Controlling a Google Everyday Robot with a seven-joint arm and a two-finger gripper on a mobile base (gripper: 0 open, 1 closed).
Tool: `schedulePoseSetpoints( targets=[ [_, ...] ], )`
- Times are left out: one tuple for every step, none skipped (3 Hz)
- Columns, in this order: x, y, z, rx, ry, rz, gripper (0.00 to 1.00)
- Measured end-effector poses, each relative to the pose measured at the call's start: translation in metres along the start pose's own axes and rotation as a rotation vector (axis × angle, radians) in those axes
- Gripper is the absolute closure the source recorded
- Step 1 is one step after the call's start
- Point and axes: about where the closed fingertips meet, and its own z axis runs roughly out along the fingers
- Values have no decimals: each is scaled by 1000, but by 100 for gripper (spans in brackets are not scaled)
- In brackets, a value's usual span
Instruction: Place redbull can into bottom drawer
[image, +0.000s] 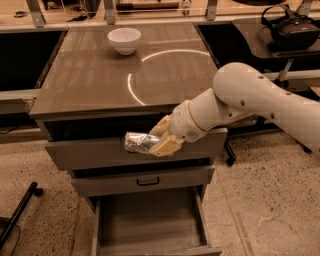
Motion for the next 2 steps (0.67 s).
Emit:
schedulePoseSetpoints(
  targets=[
    [7,2,5,1,3,20,100],
    [41,19,31,-21,-10,21,100]
  ],
)
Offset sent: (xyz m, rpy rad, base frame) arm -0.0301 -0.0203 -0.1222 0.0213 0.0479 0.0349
